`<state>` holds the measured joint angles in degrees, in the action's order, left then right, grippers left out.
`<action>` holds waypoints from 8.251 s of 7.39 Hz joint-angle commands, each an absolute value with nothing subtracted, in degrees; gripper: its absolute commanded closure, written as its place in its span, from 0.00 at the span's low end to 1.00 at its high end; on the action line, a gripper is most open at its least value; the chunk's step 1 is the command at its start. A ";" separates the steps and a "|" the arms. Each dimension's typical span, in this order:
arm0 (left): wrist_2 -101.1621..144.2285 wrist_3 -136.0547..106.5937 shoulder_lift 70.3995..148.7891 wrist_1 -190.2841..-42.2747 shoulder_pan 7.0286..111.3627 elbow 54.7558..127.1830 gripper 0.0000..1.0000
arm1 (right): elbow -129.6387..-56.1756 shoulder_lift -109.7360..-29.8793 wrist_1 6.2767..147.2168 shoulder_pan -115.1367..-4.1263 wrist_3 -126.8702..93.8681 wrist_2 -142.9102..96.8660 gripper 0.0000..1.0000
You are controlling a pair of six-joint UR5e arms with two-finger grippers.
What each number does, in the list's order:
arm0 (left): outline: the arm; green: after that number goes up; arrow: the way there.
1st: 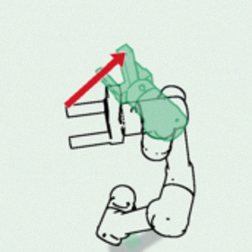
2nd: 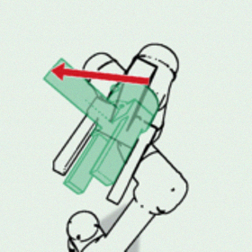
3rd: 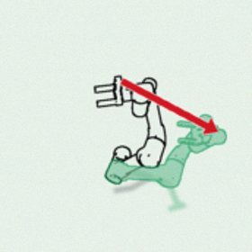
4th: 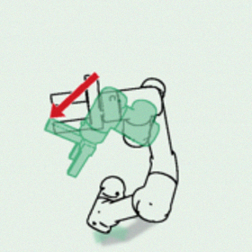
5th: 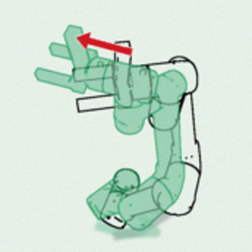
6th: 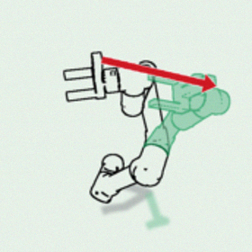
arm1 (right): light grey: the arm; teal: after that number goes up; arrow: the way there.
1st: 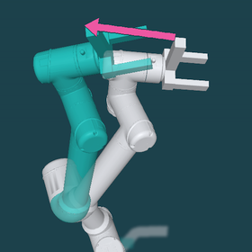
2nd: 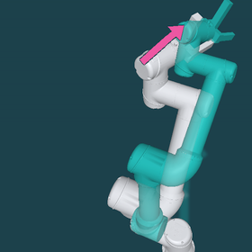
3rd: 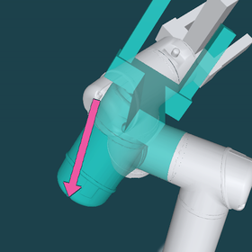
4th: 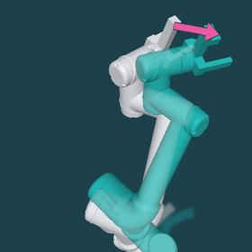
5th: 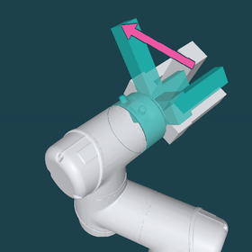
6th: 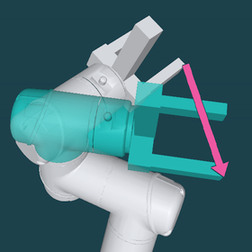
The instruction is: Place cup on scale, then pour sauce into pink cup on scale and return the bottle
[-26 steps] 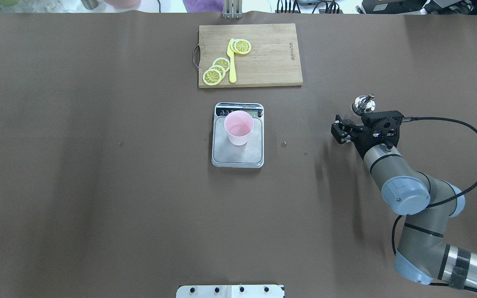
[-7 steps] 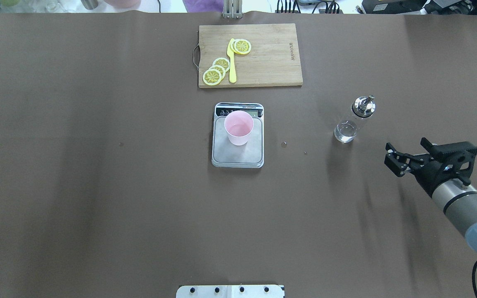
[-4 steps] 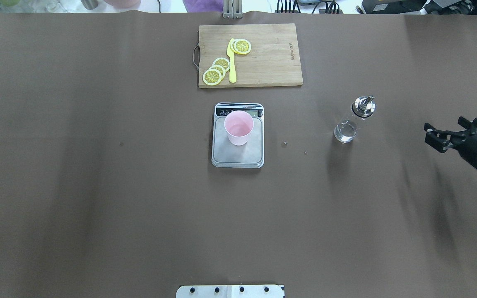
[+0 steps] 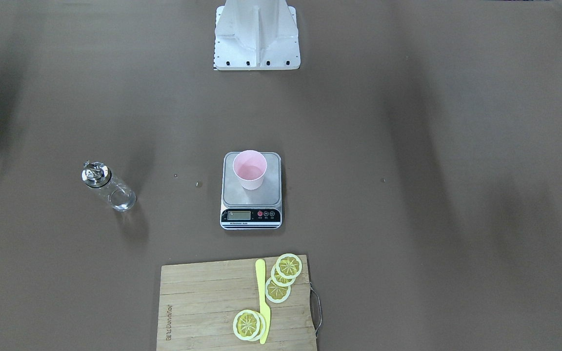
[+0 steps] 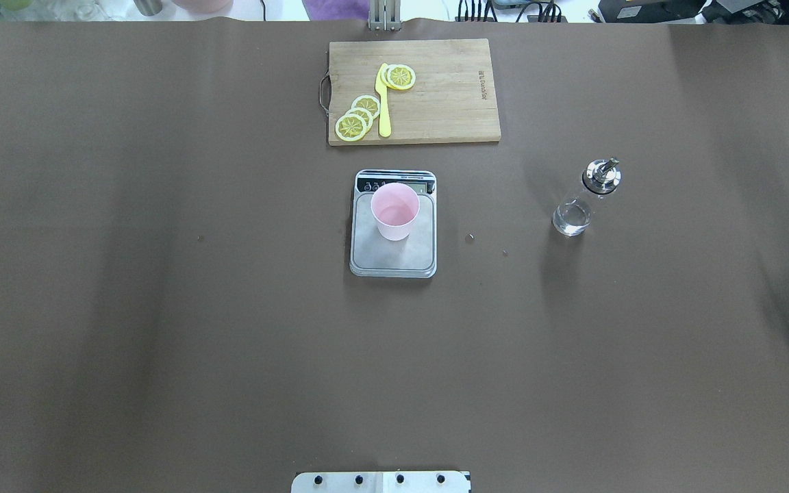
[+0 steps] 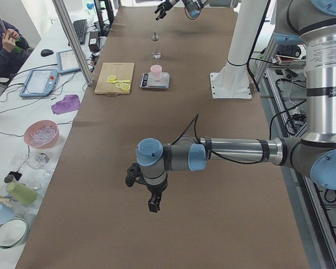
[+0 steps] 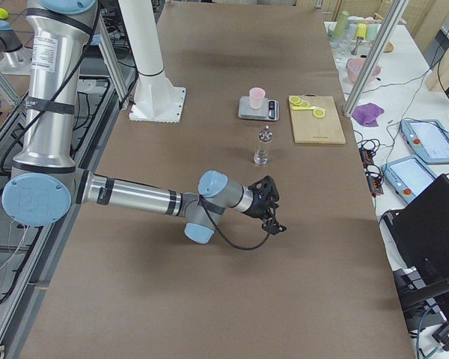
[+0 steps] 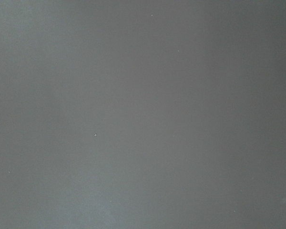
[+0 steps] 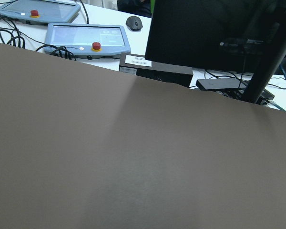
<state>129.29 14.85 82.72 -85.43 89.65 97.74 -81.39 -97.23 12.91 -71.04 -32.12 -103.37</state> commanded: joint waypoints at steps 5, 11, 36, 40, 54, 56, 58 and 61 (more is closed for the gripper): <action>129.29 14.68 82.79 -85.43 89.56 96.95 0.01 | -74.97 -88.42 35.83 -83.58 -21.04 -127.77 0.00; 129.29 14.68 83.15 -84.37 89.56 95.54 0.01 | -82.21 -88.43 63.86 -84.64 -2.55 -128.75 0.00; 132.19 15.03 84.90 -79.63 91.05 99.23 0.01 | -100.99 -97.98 82.71 -85.43 -1.41 -130.26 0.00; 132.19 15.12 85.08 -79.63 91.05 98.70 0.01 | -101.95 -98.70 78.93 -85.43 -1.41 -130.69 0.00; 131.75 15.21 84.90 -80.25 90.79 98.35 0.01 | -108.28 -104.24 79.45 -85.61 -1.49 -130.87 0.00; 131.75 15.21 84.90 -80.24 90.88 98.35 0.01 | -108.28 -104.24 79.45 -85.61 -1.41 -130.87 0.00; 131.66 15.21 84.81 -80.24 90.88 98.00 0.01 | -108.28 -104.24 79.45 -85.61 -1.41 -130.87 0.00; 131.57 15.21 84.73 -80.24 90.88 97.56 0.01 | -108.28 -104.24 79.54 -85.61 -1.41 -130.70 0.00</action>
